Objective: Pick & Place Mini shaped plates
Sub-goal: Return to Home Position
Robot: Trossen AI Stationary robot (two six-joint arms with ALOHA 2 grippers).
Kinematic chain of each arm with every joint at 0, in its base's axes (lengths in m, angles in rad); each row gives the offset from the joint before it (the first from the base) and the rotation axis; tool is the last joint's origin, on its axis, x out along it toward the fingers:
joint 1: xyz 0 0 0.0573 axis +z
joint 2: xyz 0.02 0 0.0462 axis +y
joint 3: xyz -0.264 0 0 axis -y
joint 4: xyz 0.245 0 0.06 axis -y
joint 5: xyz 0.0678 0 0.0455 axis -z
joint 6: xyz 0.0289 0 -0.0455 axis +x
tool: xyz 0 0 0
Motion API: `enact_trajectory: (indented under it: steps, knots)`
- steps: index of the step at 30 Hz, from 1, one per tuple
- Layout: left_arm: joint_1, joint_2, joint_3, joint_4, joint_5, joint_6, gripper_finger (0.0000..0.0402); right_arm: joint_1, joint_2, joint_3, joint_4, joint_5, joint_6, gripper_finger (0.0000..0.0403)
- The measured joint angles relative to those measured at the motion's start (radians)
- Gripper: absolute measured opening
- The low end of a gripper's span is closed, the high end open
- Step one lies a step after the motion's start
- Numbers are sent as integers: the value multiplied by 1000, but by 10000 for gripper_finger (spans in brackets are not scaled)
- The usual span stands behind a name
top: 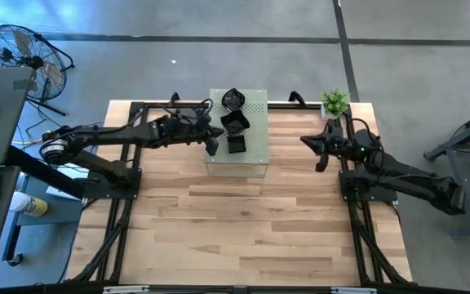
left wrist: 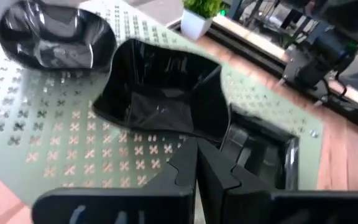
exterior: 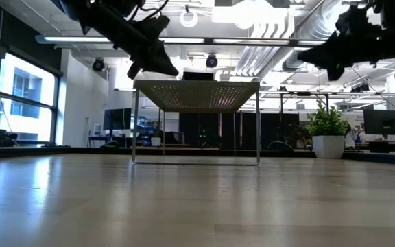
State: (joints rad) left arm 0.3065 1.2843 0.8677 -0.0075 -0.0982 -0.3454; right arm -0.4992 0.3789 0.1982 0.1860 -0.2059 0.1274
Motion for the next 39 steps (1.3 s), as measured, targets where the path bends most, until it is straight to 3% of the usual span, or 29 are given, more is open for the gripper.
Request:
enact_trajectory:
  steps: [6,12,16,22,31,39]
  knots:
    - [-5,1,-34,61,-23,15,0,0,-5,-39,-55,99,65,4]
    - [-8,-1,-246,454,-8,-27,0,2,-22,-67,-49,50,24,3]
    - [-8,-8,-353,566,14,-38,0,2,-67,-66,-46,-24,-13,2]
    - [-8,-83,-428,586,6,36,0,2,-179,-66,-75,-52,-5,5]
    - [-6,-306,-550,585,-17,159,0,2,-378,-66,-238,-49,14,5]
    - [-5,-550,-715,573,26,158,0,2,-378,-66,-263,-99,30,7]
